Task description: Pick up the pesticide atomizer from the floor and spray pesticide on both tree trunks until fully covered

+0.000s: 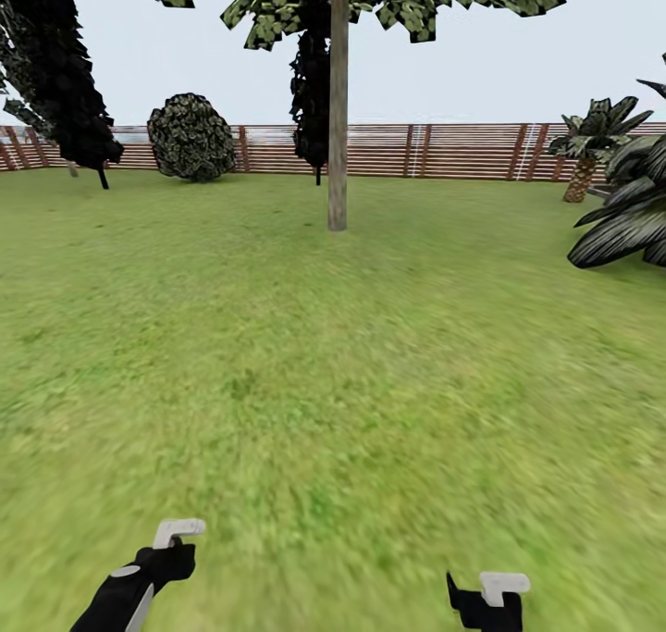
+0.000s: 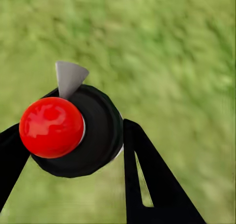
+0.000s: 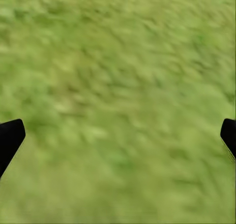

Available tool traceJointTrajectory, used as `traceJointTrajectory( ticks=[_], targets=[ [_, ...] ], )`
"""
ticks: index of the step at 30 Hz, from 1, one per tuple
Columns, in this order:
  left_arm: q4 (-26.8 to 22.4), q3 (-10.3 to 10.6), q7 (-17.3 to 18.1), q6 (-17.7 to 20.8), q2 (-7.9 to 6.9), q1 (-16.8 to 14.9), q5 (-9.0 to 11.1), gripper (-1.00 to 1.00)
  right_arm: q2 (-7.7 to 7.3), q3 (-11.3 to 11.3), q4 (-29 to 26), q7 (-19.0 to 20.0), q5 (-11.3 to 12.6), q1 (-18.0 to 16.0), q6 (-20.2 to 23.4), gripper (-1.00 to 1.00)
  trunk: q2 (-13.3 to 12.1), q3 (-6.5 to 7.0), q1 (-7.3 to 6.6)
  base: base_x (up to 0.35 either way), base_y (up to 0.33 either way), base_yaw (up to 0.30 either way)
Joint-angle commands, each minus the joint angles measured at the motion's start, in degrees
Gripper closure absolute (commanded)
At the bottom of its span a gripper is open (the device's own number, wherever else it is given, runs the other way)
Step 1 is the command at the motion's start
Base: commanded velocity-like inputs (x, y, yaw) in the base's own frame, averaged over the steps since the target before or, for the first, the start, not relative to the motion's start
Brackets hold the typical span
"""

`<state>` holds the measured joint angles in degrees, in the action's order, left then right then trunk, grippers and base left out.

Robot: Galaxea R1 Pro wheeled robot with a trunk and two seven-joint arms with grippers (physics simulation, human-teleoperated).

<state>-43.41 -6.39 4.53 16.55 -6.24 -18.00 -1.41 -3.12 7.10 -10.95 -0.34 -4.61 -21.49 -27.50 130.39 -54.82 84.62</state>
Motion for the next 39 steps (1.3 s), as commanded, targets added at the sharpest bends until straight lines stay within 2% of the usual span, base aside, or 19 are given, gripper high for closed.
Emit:
traceJointTrajectory(
  ticks=[1,39],
  targets=[
    [-0.10,-0.21,0.40,0.33,0.04,-0.02,-0.17,1.00,0.00,0.37,0.05,-0.03,-0.49,-0.04,-0.19,-1.00,0.02,-0.05,0.03,0.344,0.000,0.000],
    [-0.01,-0.47,0.39,0.33,-0.01,-0.08,-0.26,1.00,-0.05,0.37,0.14,-0.11,-0.46,-0.04,-0.19,-1.00,0.02,-0.05,0.03,0.344,0.000,0.000]
  ],
)
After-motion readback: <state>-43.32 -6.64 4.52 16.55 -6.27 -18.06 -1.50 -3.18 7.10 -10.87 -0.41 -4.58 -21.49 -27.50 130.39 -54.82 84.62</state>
